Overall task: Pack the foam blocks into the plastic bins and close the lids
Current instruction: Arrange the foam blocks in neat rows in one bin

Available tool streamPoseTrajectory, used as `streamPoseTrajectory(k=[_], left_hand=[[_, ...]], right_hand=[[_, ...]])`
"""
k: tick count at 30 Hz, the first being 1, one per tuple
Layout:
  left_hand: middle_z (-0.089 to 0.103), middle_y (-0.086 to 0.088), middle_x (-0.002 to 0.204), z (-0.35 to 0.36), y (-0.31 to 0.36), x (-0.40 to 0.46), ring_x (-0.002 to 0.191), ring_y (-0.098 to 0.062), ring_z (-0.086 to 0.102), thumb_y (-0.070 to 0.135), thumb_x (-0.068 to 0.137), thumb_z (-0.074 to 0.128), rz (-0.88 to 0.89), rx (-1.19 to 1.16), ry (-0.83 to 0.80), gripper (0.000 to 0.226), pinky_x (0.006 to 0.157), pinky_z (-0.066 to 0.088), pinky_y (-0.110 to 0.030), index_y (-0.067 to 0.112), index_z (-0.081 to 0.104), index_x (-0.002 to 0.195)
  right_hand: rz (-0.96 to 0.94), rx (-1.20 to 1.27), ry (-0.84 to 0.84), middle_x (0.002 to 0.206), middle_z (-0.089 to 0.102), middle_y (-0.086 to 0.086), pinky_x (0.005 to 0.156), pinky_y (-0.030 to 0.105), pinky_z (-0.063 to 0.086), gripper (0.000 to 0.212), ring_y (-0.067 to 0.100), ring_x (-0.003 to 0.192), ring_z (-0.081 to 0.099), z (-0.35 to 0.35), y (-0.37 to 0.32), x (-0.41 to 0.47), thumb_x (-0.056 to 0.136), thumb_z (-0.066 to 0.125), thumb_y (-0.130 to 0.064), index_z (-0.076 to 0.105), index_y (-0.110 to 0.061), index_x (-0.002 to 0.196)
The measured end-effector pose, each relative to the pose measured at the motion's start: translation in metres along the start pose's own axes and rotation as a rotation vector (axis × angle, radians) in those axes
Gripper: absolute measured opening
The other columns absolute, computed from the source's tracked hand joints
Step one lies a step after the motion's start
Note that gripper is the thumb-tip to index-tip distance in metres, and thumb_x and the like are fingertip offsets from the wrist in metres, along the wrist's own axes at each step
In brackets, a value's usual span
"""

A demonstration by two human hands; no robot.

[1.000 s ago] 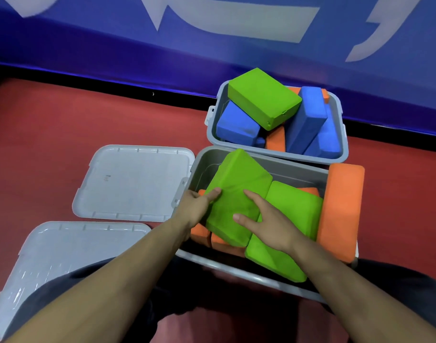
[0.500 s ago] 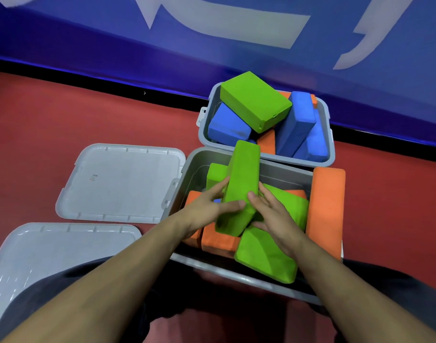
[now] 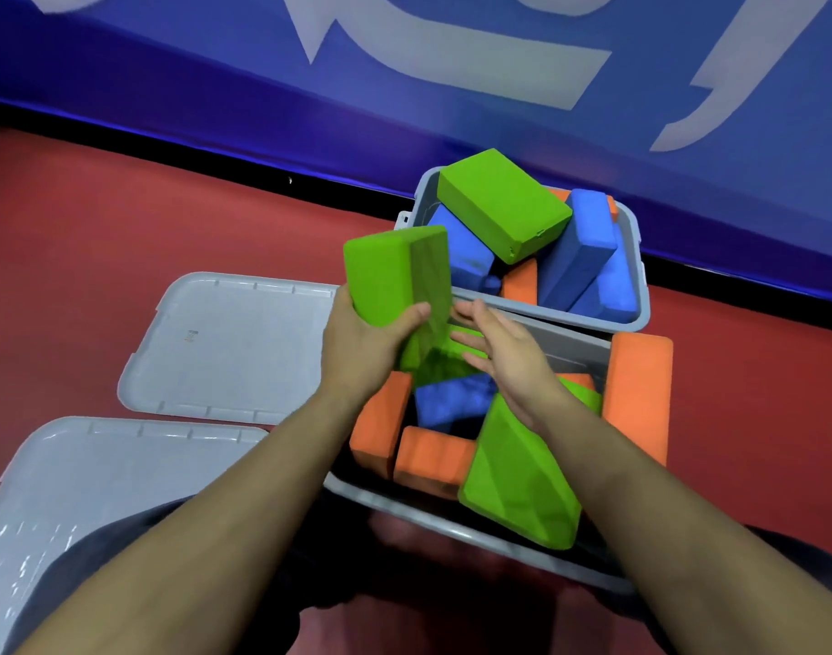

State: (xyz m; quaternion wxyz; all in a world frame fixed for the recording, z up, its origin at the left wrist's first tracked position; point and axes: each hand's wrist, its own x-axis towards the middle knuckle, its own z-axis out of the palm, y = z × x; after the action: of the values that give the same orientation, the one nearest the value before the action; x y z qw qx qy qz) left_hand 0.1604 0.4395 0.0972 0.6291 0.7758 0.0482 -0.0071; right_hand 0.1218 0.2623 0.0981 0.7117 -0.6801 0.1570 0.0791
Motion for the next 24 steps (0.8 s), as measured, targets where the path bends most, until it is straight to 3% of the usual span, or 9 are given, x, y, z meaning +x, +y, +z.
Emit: streamPoseTrajectory(k=[3, 5, 7, 9, 13, 15, 21, 24], left_hand=[[0.075, 0.005, 0.107, -0.016, 0.001, 0.015, 0.097, -0.013, 0.073, 0.052, 0.066, 0.088, -0.038, -0.084, 0.083, 0.066, 0.088, 0.059, -0.047, 0.018, 0.065, 0.118], [0.077, 0.000, 0.106, -0.022, -0.002, 0.019, 0.096, -0.015, 0.074, 0.037, 0.076, 0.087, -0.038, -0.173, 0.091, 0.051, 0.088, 0.060, -0.048, 0.012, 0.067, 0.115], [0.078, -0.002, 0.106, -0.025, -0.004, 0.021, 0.098, -0.018, 0.075, 0.030, 0.081, 0.084, -0.043, -0.238, 0.080, 0.040, 0.089, 0.059, -0.051, 0.012, 0.070, 0.114], [0.077, -0.001, 0.108, -0.027, -0.006, 0.023, 0.101, -0.018, 0.074, 0.033, 0.080, 0.084, -0.094, -0.295, 0.085, 0.044, 0.092, 0.059, -0.051, 0.013, 0.070, 0.116], [0.078, 0.001, 0.107, -0.026, 0.000, 0.027, 0.101, -0.016, 0.074, 0.026, 0.085, 0.081, -0.125, -0.362, 0.075, 0.032, 0.095, 0.058, -0.048, 0.016, 0.072, 0.113], [0.078, 0.002, 0.108, -0.025, 0.006, 0.028, 0.101, -0.015, 0.074, 0.025, 0.086, 0.080, -0.122, -0.393, 0.065, 0.028, 0.095, 0.058, -0.047, 0.017, 0.073, 0.112], [0.078, 0.002, 0.107, -0.022, 0.009, 0.031, 0.100, -0.014, 0.074, 0.025, 0.085, 0.081, -0.148, -0.436, 0.048, 0.027, 0.094, 0.058, -0.046, 0.017, 0.073, 0.110], [0.078, 0.001, 0.106, -0.022, 0.006, 0.031, 0.099, -0.015, 0.074, 0.024, 0.085, 0.081, -0.161, -0.432, 0.036, 0.027, 0.093, 0.059, -0.047, 0.016, 0.073, 0.110]], right_hand=[[-0.025, -0.250, 0.114, 0.110, 0.069, -0.007, 0.094, 0.031, 0.048, 0.019, 0.010, 0.103, 0.064, 0.005, 0.029, 0.021, 0.103, 0.057, -0.032, 0.069, -0.022, 0.112], [0.004, -0.448, 0.057, 0.117, 0.070, -0.002, 0.089, 0.025, 0.049, 0.029, 0.005, 0.093, 0.064, 0.005, 0.051, 0.028, 0.097, 0.067, -0.032, 0.069, -0.014, 0.119], [0.075, -0.691, -0.046, 0.128, 0.066, -0.002, 0.098, 0.028, 0.049, 0.049, 0.012, 0.109, 0.064, 0.006, 0.069, 0.031, 0.091, 0.073, -0.041, 0.064, -0.013, 0.130], [0.124, -0.921, -0.148, 0.134, 0.063, -0.002, 0.106, 0.033, 0.046, 0.062, 0.017, 0.122, 0.060, 0.009, 0.086, 0.032, 0.085, 0.077, -0.048, 0.061, -0.014, 0.134], [0.215, -1.254, -0.323, 0.139, 0.057, 0.004, 0.102, 0.037, 0.048, 0.077, 0.026, 0.124, 0.058, 0.023, 0.114, 0.032, 0.078, 0.080, -0.056, 0.056, -0.014, 0.138], [0.170, -1.405, -0.352, 0.138, 0.046, 0.005, 0.102, 0.041, 0.048, 0.083, 0.028, 0.127, 0.051, 0.029, 0.122, 0.031, 0.072, 0.083, -0.057, 0.053, -0.019, 0.140], [0.157, -1.633, -0.440, 0.151, 0.016, 0.009, 0.100, 0.049, 0.050, 0.104, 0.035, 0.136, 0.032, 0.035, 0.136, 0.024, 0.060, 0.087, -0.059, 0.039, -0.030, 0.148], [0.125, -1.664, -0.431, 0.154, 0.013, 0.010, 0.098, 0.050, 0.051, 0.099, 0.037, 0.133, 0.037, 0.036, 0.138, 0.023, 0.065, 0.087, -0.057, 0.039, -0.026, 0.147]])
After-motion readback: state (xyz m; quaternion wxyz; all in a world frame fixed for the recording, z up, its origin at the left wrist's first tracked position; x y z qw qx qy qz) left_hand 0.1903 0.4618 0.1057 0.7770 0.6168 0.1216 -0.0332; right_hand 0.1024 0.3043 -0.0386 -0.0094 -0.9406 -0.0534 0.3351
